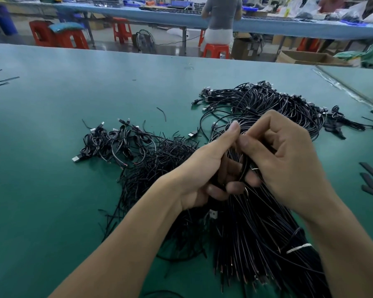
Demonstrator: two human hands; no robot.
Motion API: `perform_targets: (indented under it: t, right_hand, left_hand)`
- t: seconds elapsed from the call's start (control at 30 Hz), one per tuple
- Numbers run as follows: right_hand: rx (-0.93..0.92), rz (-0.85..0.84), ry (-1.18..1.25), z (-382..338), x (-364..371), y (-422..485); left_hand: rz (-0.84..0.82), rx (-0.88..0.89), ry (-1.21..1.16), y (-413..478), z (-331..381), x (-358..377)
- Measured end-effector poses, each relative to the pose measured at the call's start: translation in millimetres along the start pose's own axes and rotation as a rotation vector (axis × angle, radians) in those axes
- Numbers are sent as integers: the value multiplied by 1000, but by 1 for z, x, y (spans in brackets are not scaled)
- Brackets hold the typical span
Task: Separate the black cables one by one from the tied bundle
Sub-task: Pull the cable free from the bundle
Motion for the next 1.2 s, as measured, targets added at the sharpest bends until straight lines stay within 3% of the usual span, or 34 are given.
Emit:
perform_targets:
  t: [0.33,0.53,0.67,0.73,0.83,0.9,1.2]
  right_hand:
    - [-20,30,-60,0,3,2]
    - [34,56,-60,0,-6,0]
    - [270,36,-77,24,-3,-4]
    - [346,-79,-228,29,13,-5]
    - [372,-442,-414,31,67,-9]
    - [393,-581,-473,34,95,-17]
    - [407,-506,-636,30,111,-22]
  left_hand:
    - [126,-88,170,-1,-3,-24]
    - [234,104,262,-2,18,-28]
    - [467,259,202,-21,34,-61]
    - [595,326,177,-31,38,-80]
    - [693,359,213,-37,42,-93]
    - [738,339,249,-40,42,-96]
    - [743,359,242,-48,47,-83]
Point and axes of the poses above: each hand's wrist, its own y-axis towards the middle knuckle, its own x-axis out of the palm, z = x × y, the point moved 10 cm from there along y, towards the middle knuckle, and after that the axes turned 14 degrees about -z, right-handed, at the moved point
